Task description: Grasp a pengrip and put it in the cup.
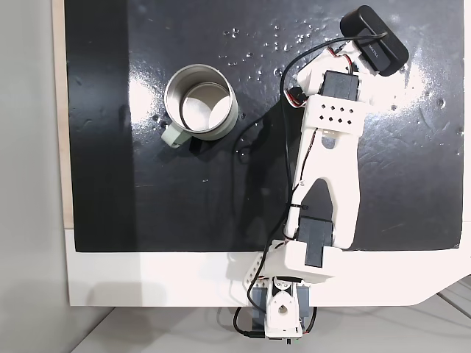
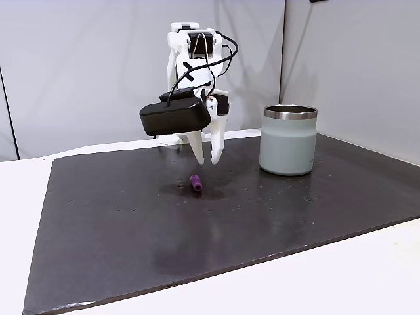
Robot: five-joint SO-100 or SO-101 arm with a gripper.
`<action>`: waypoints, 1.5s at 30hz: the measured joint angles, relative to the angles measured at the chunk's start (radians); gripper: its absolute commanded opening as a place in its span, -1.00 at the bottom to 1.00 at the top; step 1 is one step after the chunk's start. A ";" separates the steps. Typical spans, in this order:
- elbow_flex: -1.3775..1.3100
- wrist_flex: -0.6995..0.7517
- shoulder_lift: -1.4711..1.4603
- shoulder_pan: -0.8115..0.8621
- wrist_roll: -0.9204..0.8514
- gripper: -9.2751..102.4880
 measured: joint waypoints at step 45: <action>-0.868 0.571 -0.634 0.063 -0.589 -0.45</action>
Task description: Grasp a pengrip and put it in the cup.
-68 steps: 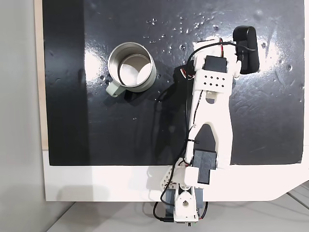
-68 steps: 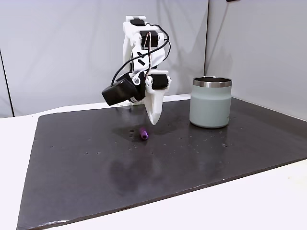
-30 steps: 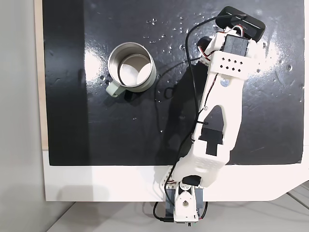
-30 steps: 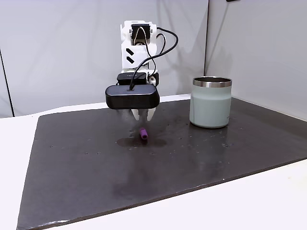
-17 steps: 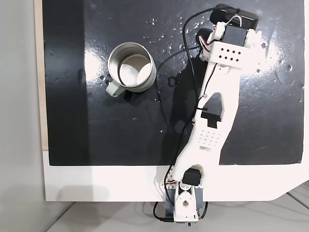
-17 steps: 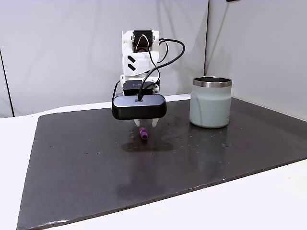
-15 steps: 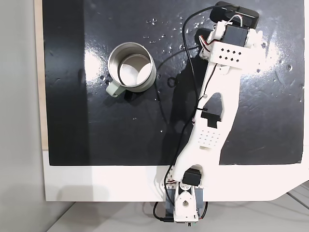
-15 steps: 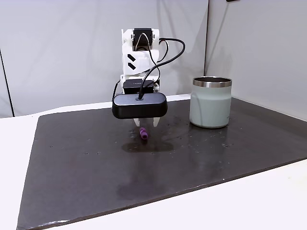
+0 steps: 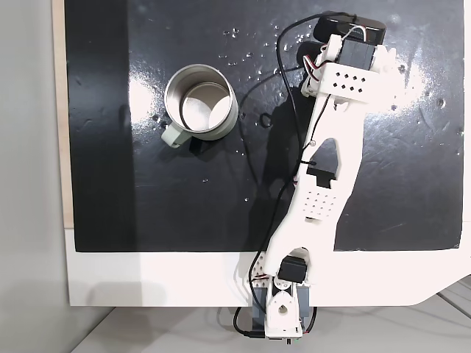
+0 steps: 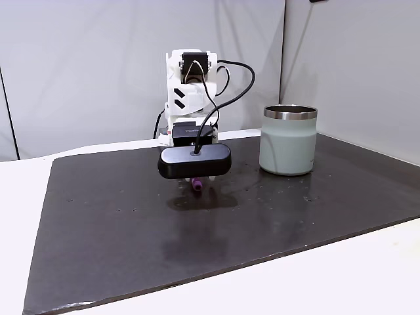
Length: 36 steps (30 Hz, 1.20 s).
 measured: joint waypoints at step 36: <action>0.402 0.011 0.586 -0.169 0.069 -0.83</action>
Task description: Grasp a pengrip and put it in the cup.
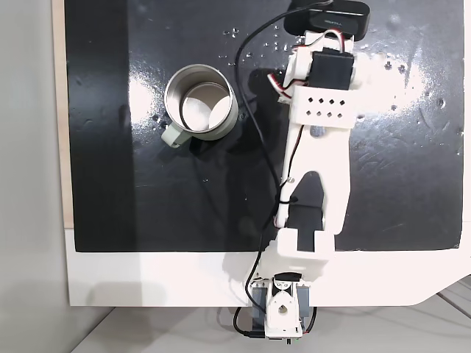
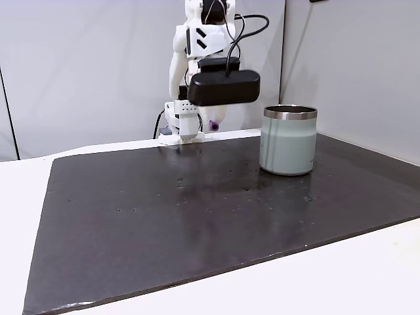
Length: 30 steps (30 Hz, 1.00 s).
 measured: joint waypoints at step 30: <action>-0.247 0.002 -0.006 -0.469 0.775 -0.84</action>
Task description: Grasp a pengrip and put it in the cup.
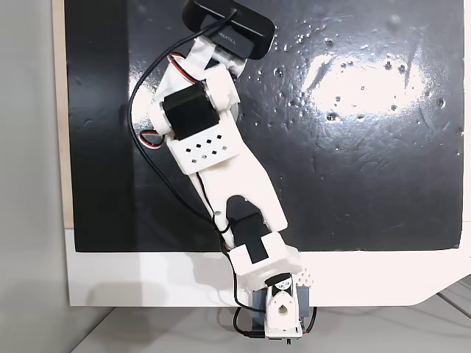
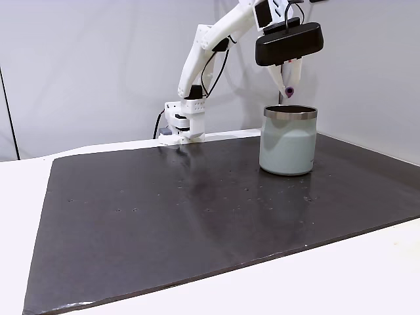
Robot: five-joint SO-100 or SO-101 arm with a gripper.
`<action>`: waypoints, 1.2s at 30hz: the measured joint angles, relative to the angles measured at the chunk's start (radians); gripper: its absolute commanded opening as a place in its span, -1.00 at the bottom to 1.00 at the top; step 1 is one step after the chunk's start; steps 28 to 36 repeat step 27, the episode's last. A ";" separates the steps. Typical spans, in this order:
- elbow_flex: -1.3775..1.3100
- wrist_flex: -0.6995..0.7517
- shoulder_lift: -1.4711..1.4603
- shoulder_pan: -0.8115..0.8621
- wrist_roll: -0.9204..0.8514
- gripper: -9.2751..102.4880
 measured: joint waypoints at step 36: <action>0.031 0.000 0.000 -0.021 0.009 -0.29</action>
